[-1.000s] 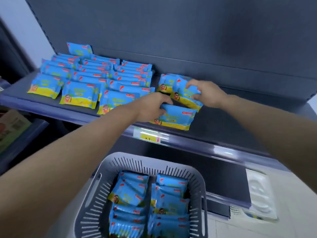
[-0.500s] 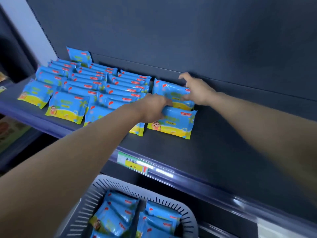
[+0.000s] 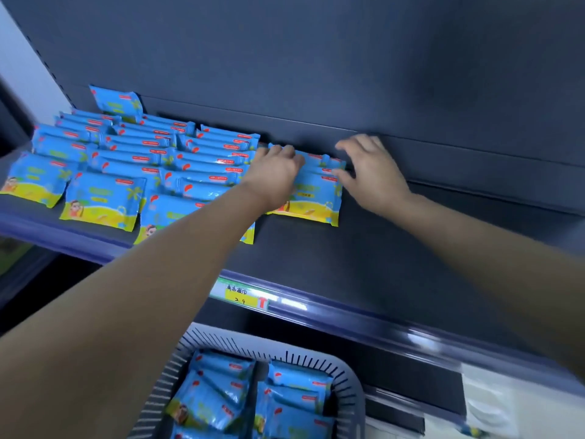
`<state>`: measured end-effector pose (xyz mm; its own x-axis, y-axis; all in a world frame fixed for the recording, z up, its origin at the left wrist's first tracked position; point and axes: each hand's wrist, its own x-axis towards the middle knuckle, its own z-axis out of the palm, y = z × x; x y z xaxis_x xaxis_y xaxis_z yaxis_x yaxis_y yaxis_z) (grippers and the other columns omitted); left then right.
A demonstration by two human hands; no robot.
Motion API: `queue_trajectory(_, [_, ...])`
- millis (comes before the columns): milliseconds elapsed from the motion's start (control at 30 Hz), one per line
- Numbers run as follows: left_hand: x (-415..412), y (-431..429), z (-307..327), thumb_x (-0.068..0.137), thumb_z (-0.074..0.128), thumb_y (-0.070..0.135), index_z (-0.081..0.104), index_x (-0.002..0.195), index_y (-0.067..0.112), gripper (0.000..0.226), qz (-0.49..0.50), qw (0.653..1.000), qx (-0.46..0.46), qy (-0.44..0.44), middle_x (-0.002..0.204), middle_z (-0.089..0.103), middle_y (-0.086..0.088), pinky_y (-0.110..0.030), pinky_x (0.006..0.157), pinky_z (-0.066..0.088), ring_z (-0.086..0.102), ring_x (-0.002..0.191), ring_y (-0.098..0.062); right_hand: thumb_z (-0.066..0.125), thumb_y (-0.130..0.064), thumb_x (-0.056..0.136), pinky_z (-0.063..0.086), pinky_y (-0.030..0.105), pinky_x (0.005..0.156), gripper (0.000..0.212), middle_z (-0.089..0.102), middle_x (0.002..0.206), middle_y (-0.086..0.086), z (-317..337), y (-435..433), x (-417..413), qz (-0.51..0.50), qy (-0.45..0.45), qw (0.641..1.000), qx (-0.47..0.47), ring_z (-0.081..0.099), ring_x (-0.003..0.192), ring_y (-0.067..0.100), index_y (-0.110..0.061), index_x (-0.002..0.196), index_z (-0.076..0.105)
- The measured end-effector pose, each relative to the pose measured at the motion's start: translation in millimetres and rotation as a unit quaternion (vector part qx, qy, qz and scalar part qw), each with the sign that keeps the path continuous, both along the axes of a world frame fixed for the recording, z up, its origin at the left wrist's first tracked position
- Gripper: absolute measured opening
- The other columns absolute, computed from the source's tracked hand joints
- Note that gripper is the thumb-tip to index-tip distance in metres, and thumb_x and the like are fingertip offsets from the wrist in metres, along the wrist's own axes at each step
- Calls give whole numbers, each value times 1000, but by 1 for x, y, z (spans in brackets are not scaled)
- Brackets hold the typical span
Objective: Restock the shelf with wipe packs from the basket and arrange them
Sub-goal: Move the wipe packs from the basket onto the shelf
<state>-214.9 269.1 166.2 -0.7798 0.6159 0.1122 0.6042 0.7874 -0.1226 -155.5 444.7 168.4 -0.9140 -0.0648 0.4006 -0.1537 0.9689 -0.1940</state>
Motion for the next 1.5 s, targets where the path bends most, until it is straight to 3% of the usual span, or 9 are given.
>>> queue_trajectory(267, [96,-65,15,84,59,16,56,120,7,37,-110,968,221,44,117,56,-13,-39,95,30,49,112,-32,60,-24,84,37,42,92,41,56,123,14,1,-66,103,7,79,997,10,50,114,34,-5,120,57])
queue_trajectory(367, [142,-101,-7,79,64,13,61,111,2,33,-141,961,237,16,108,61,-16,-42,89,38,56,102,-35,63,-21,81,41,40,87,38,61,115,16,-23,-100,150,27,81,996,7,57,107,35,-2,114,61])
queue_trajectory(500, [183,-141,-64,81,66,15,61,112,6,33,-121,970,198,-79,113,60,-12,-37,90,31,54,108,-32,70,-12,76,46,44,85,35,65,109,17,-82,-135,204,53,3,998,20,61,101,36,0,109,64])
queue_trajectory(567, [195,-158,-96,85,64,18,59,118,9,35,-108,972,165,-129,119,57,-10,-36,94,28,51,113,-30,69,-13,79,44,44,90,37,63,115,17,-115,-143,223,58,-70,995,34,59,107,35,-1,113,63])
queue_trajectory(700, [209,-185,-152,85,64,17,56,122,10,39,-67,967,125,-210,124,55,-10,-35,99,28,48,119,-29,53,-29,93,23,36,103,47,42,142,6,-175,-149,248,46,-252,963,80,36,130,26,-13,136,44])
queue_trajectory(867, [211,-209,-200,85,64,18,54,125,9,42,-41,964,58,-257,123,54,-11,-38,99,36,50,116,-30,54,-32,92,30,37,103,51,41,142,5,-214,-151,262,33,-368,926,83,33,130,26,-15,138,41])
queue_trajectory(1133, [201,-225,-248,83,67,20,45,134,14,56,-20,958,-18,-284,136,46,-8,-39,102,30,44,123,-29,54,-37,90,25,42,111,63,31,152,6,-243,-155,253,-18,-463,883,78,21,139,31,-22,146,29])
queue_trajectory(1333, [192,-229,-265,85,64,17,35,141,15,63,-33,949,-139,-282,146,35,-9,-41,108,28,32,133,-28,57,-36,88,40,41,100,52,46,134,14,-255,-165,249,-59,-480,875,37,42,123,33,-14,133,44])
queue_trajectory(1500, [184,-231,-273,84,59,4,30,143,15,67,-49,944,-185,-270,149,30,-8,-42,110,27,24,139,-28,57,-29,87,44,39,96,41,49,126,16,-257,-170,242,-108,-513,850,40,46,116,33,-6,120,48])
